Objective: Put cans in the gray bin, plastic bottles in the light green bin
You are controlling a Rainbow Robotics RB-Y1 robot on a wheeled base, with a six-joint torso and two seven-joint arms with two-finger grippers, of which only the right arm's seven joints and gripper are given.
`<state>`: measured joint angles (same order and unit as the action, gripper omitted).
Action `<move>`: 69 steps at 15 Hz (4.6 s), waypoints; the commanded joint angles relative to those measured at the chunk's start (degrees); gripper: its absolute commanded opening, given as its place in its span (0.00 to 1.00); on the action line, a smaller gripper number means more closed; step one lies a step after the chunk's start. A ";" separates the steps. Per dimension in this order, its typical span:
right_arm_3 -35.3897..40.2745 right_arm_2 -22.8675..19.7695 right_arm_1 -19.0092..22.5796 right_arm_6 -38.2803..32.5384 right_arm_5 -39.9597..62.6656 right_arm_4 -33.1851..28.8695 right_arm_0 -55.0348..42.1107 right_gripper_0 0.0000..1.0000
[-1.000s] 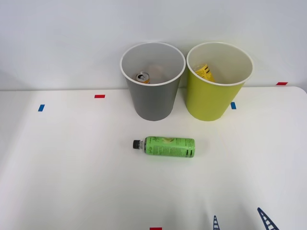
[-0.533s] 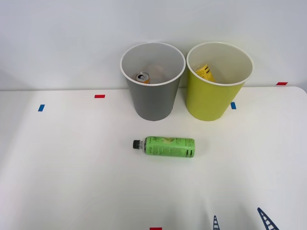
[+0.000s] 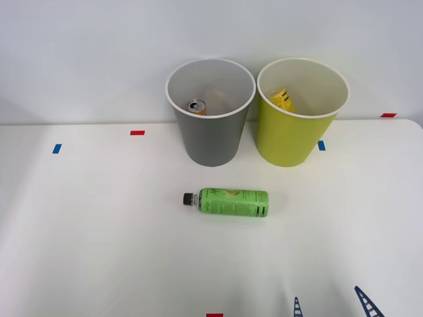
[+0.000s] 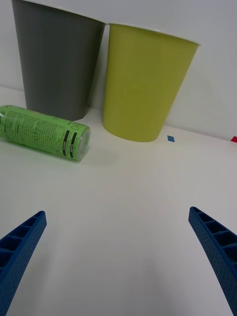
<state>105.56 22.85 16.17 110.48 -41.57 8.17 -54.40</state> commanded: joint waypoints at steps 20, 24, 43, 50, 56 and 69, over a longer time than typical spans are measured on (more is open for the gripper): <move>0.00 0.00 0.00 0.00 0.00 0.00 0.00 1.00; -1.85 -0.70 0.00 0.35 0.52 -0.09 1.58 1.00; 26.37 7.30 31.82 -8.96 62.84 -2.11 38.23 1.00; 32.78 12.66 33.84 -8.44 93.95 12.04 58.62 1.00; 24.35 18.28 31.90 -7.21 100.81 23.12 75.50 1.00; 10.20 22.50 23.38 3.96 114.17 34.10 91.32 1.00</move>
<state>115.77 45.35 39.56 114.11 71.74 41.78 36.62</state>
